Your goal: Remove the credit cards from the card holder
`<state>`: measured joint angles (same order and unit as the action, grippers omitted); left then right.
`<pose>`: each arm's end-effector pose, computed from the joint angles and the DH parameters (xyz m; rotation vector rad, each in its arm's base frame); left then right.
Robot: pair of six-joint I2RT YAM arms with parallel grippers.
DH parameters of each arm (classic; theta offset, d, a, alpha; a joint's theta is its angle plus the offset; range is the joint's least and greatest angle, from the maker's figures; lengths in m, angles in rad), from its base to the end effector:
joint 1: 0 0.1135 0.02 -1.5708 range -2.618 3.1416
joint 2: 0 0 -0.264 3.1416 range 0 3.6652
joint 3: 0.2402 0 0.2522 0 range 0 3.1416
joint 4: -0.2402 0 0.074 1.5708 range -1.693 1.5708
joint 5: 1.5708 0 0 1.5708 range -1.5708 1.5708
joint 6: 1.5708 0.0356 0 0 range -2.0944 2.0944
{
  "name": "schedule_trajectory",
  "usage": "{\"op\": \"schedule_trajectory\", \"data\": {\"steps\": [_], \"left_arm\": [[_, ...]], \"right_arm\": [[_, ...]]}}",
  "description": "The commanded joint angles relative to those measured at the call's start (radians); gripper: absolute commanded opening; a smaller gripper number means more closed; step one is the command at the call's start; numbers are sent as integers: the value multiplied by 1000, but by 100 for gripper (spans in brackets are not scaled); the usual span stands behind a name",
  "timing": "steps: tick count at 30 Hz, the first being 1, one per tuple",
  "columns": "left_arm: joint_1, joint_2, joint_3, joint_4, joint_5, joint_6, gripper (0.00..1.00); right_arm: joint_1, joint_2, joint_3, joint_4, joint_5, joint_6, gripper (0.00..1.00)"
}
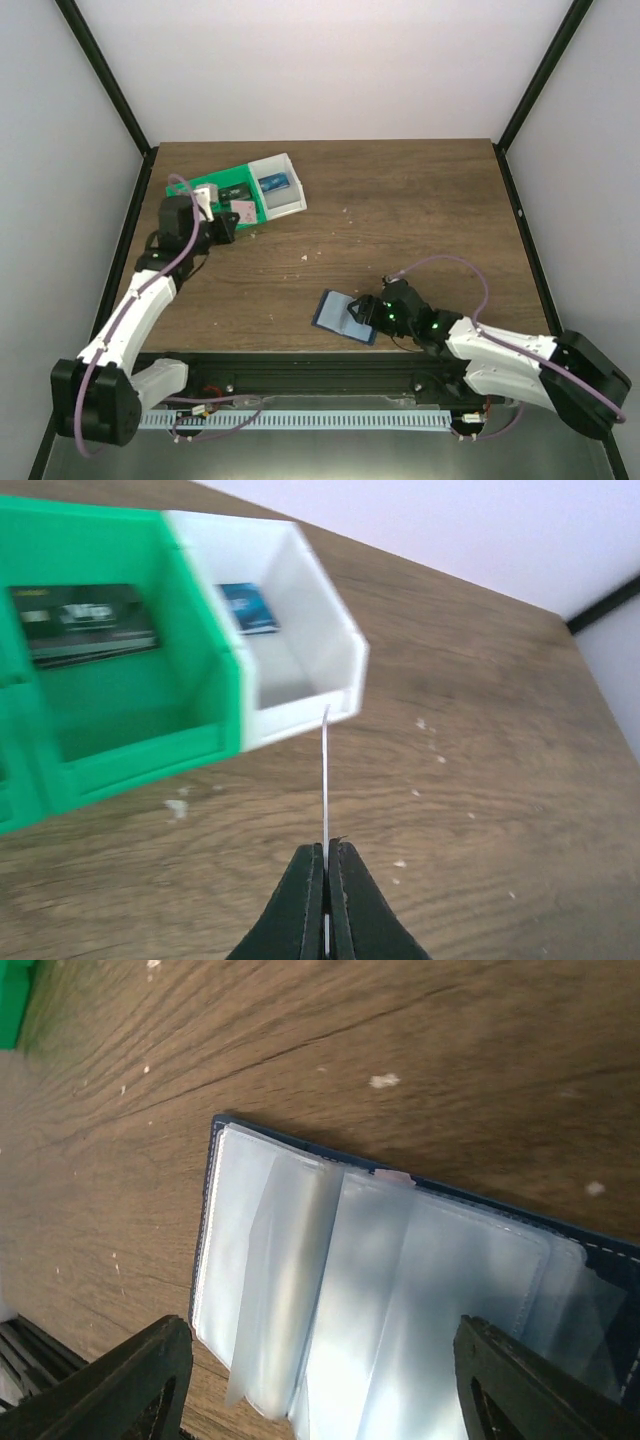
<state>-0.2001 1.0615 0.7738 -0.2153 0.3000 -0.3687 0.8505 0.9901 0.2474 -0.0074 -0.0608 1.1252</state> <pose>0.2310 -0.0576 0.2800 0.0102 2.1159 -0.6553 0.1147 0.1340 0.1381 0.3179 2.5478 0.9754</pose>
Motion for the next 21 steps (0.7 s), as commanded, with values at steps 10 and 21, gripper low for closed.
{"op": "schedule_trajectory", "data": {"steps": [10, 21], "left_arm": [[365, 174, 184, -149, 147, 46, 0], [464, 333, 260, -224, 77, 51, 0]], "right_arm": [[-1, 137, 106, 108, -56, -266, 73], [-1, -76, 99, -11, -83, -306, 80]]}}
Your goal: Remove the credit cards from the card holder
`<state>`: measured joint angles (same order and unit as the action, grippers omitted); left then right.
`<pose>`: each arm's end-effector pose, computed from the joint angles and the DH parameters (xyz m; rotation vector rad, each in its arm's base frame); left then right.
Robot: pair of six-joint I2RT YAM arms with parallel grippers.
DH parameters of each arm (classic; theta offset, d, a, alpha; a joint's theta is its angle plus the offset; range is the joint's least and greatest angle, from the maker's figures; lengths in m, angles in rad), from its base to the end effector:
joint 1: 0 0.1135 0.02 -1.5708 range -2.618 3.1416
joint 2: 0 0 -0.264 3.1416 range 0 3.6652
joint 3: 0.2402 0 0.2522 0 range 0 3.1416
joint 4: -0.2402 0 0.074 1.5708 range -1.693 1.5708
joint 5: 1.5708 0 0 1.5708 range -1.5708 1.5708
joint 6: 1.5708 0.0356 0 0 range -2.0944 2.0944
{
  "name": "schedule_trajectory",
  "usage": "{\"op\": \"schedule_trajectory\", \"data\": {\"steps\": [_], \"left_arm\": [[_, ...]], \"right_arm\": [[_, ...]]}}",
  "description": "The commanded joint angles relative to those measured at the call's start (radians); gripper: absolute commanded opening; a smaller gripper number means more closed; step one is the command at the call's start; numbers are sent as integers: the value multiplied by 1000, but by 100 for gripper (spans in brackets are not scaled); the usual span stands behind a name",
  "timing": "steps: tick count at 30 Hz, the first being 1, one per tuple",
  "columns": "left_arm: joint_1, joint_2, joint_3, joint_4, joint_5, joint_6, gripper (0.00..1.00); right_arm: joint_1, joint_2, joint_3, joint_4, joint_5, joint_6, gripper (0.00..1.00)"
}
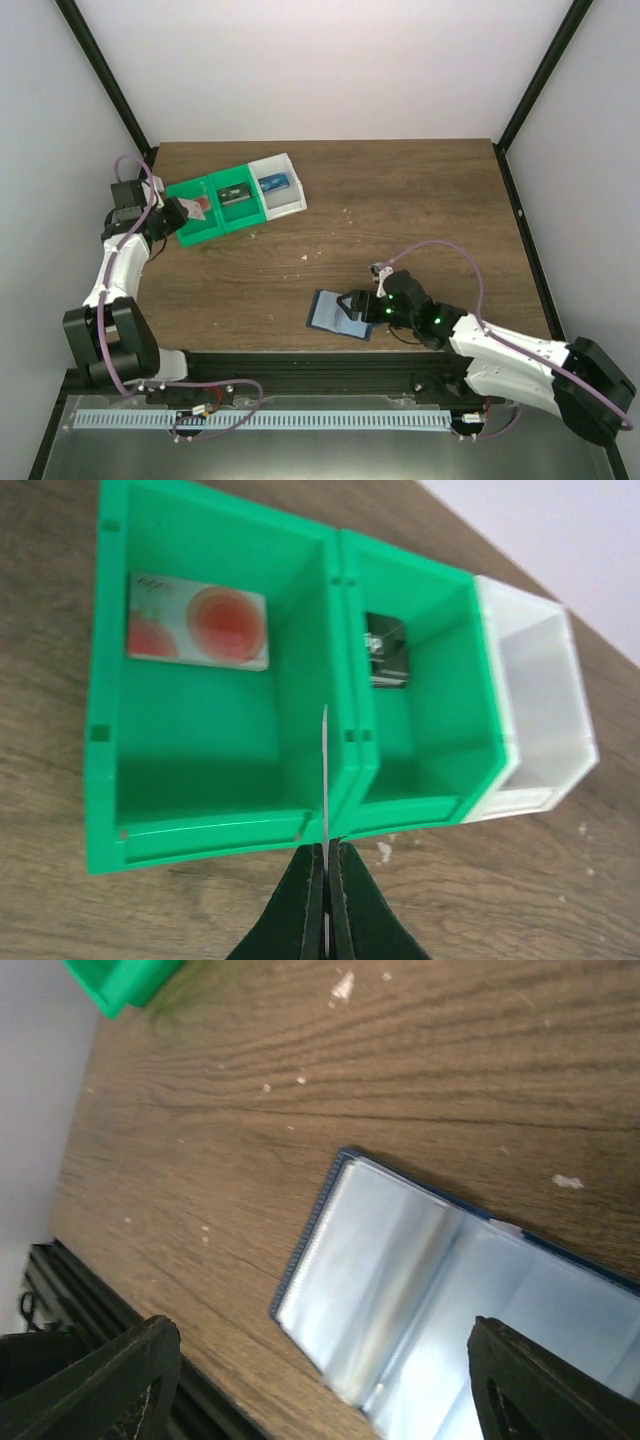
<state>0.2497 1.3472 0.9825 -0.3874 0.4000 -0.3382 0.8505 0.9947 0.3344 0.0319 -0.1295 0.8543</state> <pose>0.2841 0.0582 0.2667 -0.4716 2.2542 -0.5086 0.1251 0.1495 0.1678 -0.0752 2.4151 1.0294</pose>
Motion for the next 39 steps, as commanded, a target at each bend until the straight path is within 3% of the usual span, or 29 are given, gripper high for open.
{"op": "schedule_trajectory", "data": {"steps": [1, 10, 25, 34, 39], "left_arm": [[19, 73, 66, -60, -32, 26, 0], [36, 243, 142, -48, 28, -3, 0], [35, 423, 209, -76, 53, -13, 7], [36, 416, 200, -72, 30, -12, 18], [33, 363, 204, -75, -52, -23, 35]], "right_arm": [[-1, -105, 12, -58, -16, -37, 81], [-1, -230, 32, -133, -4, -53, 82], [-1, -189, 6, -57, -6, 16, 82], [-1, -154, 5, -27, -14, 31, 82], [0, -156, 12, -46, -17, 29, 82]]}}
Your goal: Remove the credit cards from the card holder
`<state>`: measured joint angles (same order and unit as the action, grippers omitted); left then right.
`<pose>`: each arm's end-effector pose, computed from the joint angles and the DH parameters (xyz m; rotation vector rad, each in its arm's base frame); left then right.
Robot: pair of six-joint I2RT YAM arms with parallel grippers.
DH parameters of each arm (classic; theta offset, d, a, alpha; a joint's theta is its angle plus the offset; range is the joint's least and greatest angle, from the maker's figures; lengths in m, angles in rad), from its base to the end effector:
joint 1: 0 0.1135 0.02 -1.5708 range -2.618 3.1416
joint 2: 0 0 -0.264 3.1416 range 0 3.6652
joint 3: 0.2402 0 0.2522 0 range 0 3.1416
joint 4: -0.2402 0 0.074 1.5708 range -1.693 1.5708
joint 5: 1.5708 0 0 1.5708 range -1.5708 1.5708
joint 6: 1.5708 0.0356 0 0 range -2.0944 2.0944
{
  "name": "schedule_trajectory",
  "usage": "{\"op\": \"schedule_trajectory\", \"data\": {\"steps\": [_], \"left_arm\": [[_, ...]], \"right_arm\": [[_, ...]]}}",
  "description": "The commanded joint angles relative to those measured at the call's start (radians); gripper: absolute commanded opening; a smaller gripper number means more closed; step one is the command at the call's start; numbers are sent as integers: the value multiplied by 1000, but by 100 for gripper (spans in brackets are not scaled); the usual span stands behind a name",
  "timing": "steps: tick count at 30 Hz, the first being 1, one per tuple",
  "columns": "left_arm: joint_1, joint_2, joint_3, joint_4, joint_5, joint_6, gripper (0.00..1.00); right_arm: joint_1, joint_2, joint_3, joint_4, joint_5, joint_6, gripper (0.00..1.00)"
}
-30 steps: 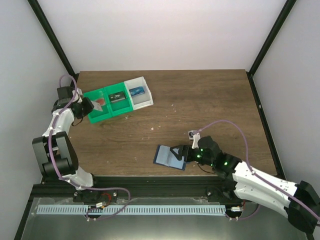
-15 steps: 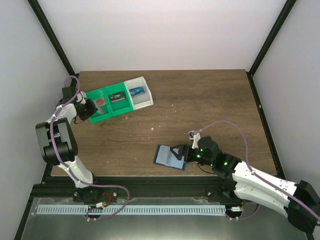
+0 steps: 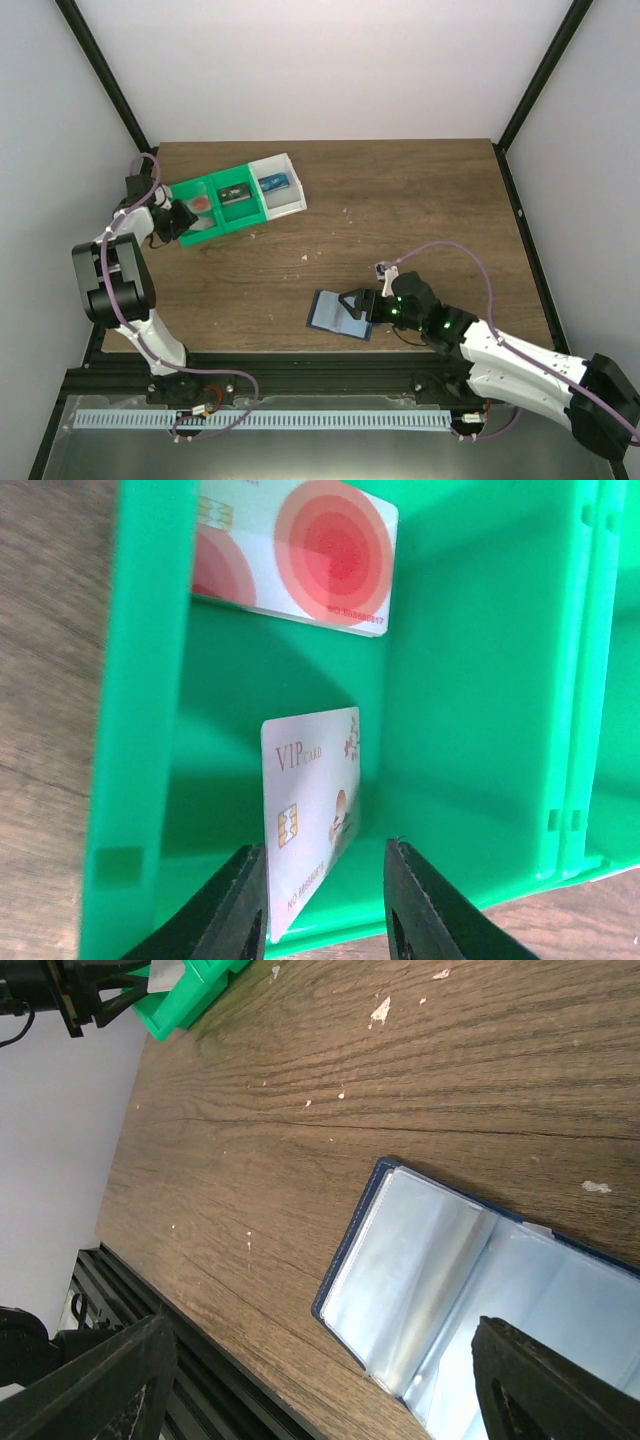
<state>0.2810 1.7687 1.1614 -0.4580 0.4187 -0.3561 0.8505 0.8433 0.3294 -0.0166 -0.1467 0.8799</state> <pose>0.3488 0.0856 0.1886 -0.6778 2.5103 -0.5764 0.1158 0.1398 0.1872 -0.0637 2.3298 1.1262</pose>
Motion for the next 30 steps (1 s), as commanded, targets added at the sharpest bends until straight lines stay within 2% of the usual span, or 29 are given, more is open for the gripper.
{"op": "schedule_trajectory", "data": {"steps": [1, 5, 8, 13, 23, 26, 30], "left_arm": [[1, -80, 14, 9, -88, -14, 38], [1, -154, -35, 66, -117, -45, 49], [1, -161, -21, 39, -111, -44, 57], [-24, -216, -30, 24, -102, -11, 58], [-227, -409, -203, 58, 75, 19, 54], [-311, -472, -260, 76, 103, -1, 54], [-422, -558, -352, 118, 132, -43, 53]], "right_arm": [[-1, -9, 19, -7, 4, 3, 83], [-1, -29, 26, -45, 25, 5, 83], [-1, -44, 25, -54, 30, 18, 83], [-1, -55, 20, -86, 25, 60, 83], [-1, -77, -38, -238, 98, 239, 77], [-1, -75, -94, -152, 63, 246, 67], [-1, -22, -126, -43, 15, 212, 62]]}}
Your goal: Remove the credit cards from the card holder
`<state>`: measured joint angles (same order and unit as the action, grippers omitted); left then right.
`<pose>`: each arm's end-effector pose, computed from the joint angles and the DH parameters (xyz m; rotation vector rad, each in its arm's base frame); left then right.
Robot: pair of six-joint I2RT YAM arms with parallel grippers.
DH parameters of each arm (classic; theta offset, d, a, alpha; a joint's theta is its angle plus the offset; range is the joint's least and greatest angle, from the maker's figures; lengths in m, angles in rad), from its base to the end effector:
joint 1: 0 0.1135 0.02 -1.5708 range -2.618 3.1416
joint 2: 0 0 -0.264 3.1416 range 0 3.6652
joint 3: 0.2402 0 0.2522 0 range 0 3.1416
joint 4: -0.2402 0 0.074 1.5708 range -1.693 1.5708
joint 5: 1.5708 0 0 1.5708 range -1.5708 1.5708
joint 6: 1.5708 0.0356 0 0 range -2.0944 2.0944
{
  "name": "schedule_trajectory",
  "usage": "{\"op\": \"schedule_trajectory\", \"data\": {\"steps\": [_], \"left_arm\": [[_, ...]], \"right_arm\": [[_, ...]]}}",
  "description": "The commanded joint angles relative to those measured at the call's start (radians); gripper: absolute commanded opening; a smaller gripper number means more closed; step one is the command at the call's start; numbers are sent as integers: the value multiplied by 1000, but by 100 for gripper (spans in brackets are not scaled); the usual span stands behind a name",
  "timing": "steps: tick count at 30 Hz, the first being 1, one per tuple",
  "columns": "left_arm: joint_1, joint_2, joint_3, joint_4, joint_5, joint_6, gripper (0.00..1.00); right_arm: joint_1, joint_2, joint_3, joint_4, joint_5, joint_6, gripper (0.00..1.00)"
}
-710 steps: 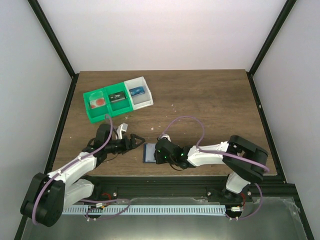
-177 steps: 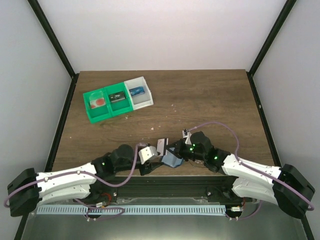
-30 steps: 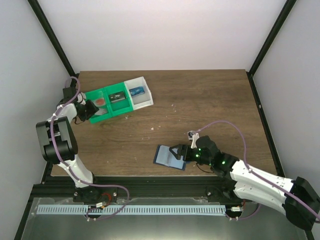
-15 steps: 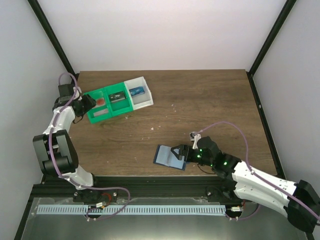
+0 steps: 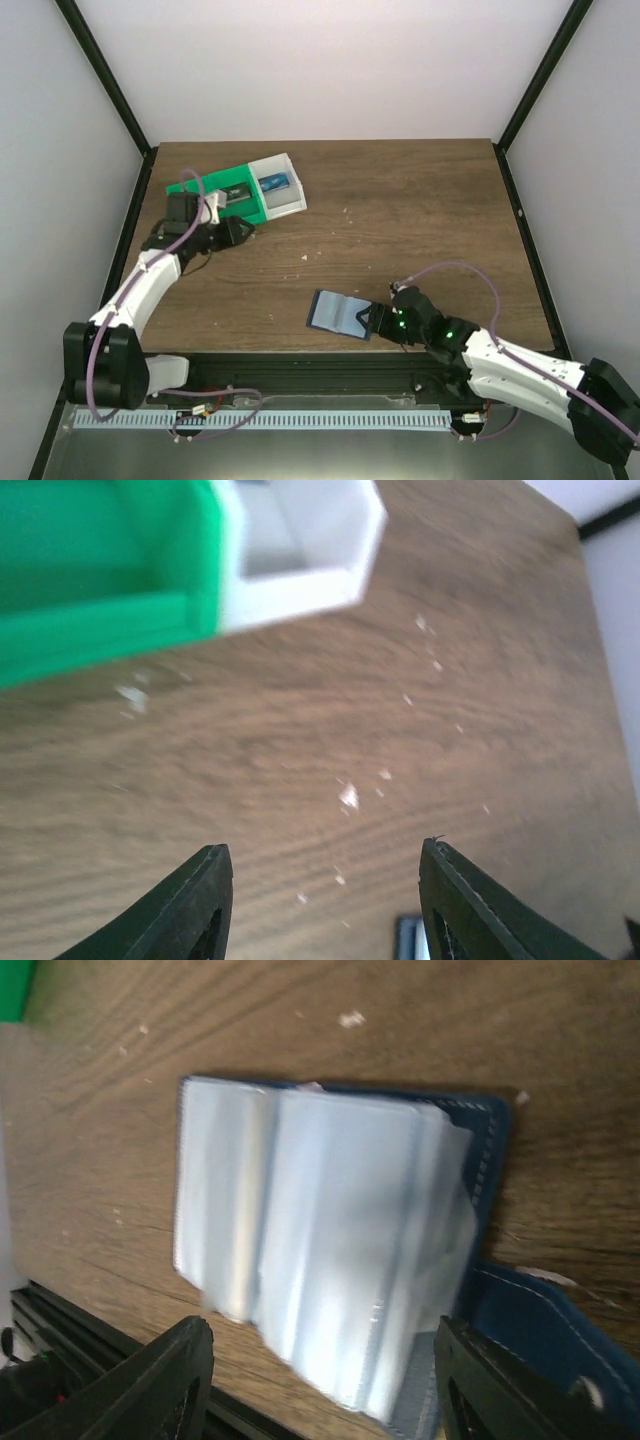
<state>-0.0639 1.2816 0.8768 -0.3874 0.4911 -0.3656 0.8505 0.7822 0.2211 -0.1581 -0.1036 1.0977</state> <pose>0.2659 -0.0338 0.2502 -0.1152 2.3780 -0.7869 0.0991 0.1185 0.1480 0.2551 2.5402 1.0319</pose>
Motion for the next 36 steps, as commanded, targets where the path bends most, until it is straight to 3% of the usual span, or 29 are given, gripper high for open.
{"op": "schedule_trajectory", "data": {"steps": [1, 6, 15, 26, 30, 36], "left_arm": [[-99, -94, -93, 59, 67, -45, 53], [-145, -193, -218, 133, 115, -99, 53], [-186, -228, -390, 283, 228, -198, 46], [-274, -201, -509, 520, 295, -335, 50], [-274, -176, -561, 640, 345, -400, 52], [-274, -208, -580, 644, 319, -406, 51]], "right_arm": [[-1, 63, -11, 104, -21, -23, 62], [-1, 192, 19, 132, 27, -92, 63], [-1, 435, 99, 315, 26, -206, 59], [30, 334, 275, 17, 152, -212, 53], [75, 350, 321, 49, 137, -184, 48], [136, 545, 413, 99, 106, -184, 45]]}}
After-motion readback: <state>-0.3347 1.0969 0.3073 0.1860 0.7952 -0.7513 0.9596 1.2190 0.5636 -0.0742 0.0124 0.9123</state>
